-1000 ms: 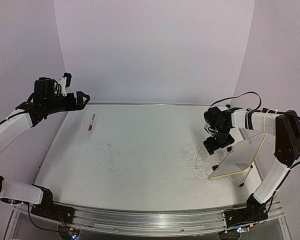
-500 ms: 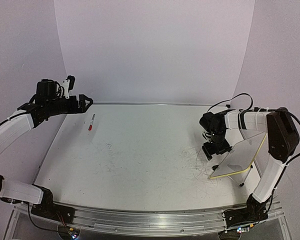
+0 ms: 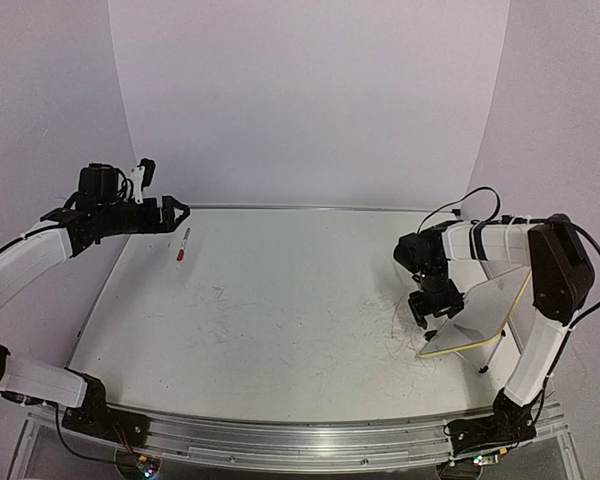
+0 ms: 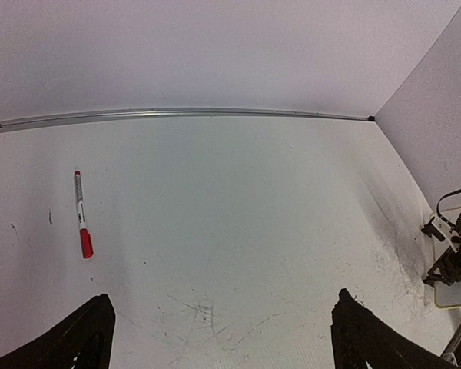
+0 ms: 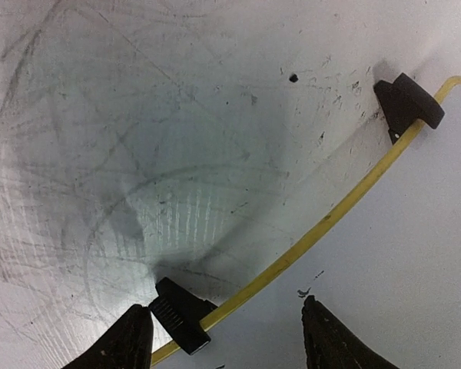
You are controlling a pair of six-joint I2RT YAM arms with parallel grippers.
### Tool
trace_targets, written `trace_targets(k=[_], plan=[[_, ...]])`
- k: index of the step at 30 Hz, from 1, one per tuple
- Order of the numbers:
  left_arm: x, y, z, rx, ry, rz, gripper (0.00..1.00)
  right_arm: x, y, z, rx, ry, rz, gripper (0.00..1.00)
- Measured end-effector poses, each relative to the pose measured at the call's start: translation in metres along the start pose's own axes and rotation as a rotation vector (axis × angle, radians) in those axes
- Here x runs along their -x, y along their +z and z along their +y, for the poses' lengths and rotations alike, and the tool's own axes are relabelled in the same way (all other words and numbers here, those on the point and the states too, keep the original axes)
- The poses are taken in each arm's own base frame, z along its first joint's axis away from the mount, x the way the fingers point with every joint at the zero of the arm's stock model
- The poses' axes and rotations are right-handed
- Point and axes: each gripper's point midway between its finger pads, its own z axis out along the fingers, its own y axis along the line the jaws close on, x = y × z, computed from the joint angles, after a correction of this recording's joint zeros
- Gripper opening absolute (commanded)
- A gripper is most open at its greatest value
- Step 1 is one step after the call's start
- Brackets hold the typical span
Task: Write a sentence on the whiteboard
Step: Move the whiteboard stand to the center of the board.
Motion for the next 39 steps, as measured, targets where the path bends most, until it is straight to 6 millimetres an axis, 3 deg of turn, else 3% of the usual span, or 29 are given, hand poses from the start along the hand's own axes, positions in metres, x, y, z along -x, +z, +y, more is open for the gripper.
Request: trace_targets(k=[7,24,39], plan=[[-0.001,-0.003,-0.001,-0.002,0.003,-0.004,0.99,-0.007,0.011,0.01,-0.02,-0.022,0.039,0.63],[-0.001,-0.01,-0.004,-0.006,0.013,-0.018,0.99,-0.01,0.022,0.021,0.001,-0.031,0.046,0.26],[-0.003,-0.009,-0.004,-0.006,0.013,-0.013,0.99,-0.006,0.023,0.029,0.044,-0.087,0.031,0.1]])
